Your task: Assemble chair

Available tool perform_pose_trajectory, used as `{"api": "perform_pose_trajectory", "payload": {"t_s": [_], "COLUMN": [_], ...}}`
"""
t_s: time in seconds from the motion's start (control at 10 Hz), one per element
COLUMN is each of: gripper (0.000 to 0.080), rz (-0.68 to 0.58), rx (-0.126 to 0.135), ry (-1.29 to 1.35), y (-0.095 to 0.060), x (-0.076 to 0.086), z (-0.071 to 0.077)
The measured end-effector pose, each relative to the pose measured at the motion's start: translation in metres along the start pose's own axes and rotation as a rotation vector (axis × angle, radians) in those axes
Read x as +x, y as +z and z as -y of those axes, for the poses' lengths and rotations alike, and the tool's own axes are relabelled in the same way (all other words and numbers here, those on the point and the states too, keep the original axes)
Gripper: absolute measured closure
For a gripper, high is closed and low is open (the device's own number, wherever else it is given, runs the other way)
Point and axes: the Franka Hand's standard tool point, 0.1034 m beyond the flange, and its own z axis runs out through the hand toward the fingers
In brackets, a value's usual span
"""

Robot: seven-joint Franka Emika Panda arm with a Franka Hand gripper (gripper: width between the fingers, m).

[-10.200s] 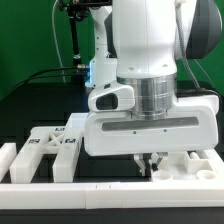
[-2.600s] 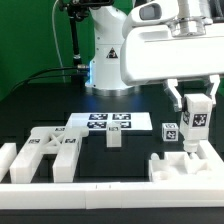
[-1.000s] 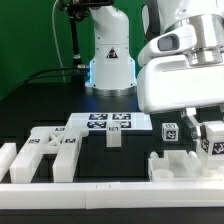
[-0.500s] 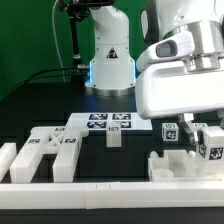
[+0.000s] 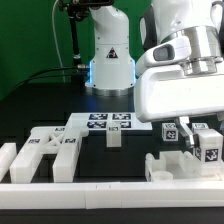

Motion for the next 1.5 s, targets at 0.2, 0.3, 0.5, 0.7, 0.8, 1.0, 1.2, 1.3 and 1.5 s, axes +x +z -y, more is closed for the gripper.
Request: {"api": "perform_pose_trajectory", "payload": {"t_s": [0.2, 0.3, 0.5, 0.7, 0.8, 1.0, 1.2, 1.3, 1.5], "gripper": [0.0194, 0.0194, 0.0152, 0.0151, 0.0151, 0.0151, 0.0151, 0.0151, 0.0151], "rz": [0.0, 0.0, 0.0, 0.0, 0.002, 0.105, 0.189, 0.231, 0.344], "rx": [0.0, 0.0, 0.0, 0.0, 0.0, 0.022, 0.033, 0.04, 0.055], "ry": [0.0, 0.0, 0.0, 0.0, 0.001, 0.102, 0.117, 0.122, 0.125], "y": [0.0, 0.0, 0.0, 0.0, 0.0, -0.002, 0.005, 0.006, 0.009], "x": [0.0, 0.0, 0.0, 0.0, 0.0, 0.009, 0.003, 0.002, -0.004], "z": [0.0, 0.0, 0.0, 0.0, 0.0, 0.004, 0.0, -0.004, -0.011]}}
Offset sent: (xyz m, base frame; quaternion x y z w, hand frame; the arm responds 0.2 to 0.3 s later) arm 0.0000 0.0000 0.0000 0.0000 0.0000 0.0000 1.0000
